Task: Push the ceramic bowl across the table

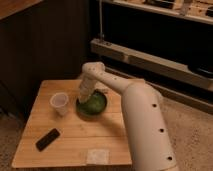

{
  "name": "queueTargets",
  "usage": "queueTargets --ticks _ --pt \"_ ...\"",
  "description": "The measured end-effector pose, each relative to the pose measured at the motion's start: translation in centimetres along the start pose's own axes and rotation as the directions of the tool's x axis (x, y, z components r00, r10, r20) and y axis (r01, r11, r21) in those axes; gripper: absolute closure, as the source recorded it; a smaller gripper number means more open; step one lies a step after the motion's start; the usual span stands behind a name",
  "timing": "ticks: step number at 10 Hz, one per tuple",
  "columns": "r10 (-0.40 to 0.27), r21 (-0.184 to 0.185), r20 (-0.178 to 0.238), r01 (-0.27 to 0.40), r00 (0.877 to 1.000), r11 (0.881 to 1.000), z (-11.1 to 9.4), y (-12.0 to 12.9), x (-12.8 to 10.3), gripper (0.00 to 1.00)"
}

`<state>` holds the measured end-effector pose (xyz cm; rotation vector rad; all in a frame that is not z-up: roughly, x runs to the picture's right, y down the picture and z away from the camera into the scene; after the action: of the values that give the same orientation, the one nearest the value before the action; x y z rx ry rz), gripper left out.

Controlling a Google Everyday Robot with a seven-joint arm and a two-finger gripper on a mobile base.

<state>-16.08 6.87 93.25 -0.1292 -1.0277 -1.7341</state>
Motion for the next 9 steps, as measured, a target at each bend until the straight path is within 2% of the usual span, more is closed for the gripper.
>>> queueTargets --ticks 5,9 --pt "-0.097 0.015 0.039 0.097 0.994 0.995 1.7 -3.9 2.0 0.9" --pt "-0.168 0.03 0.078 0.166 0.983 0.986 3.3 -6.8 3.0 0.9"
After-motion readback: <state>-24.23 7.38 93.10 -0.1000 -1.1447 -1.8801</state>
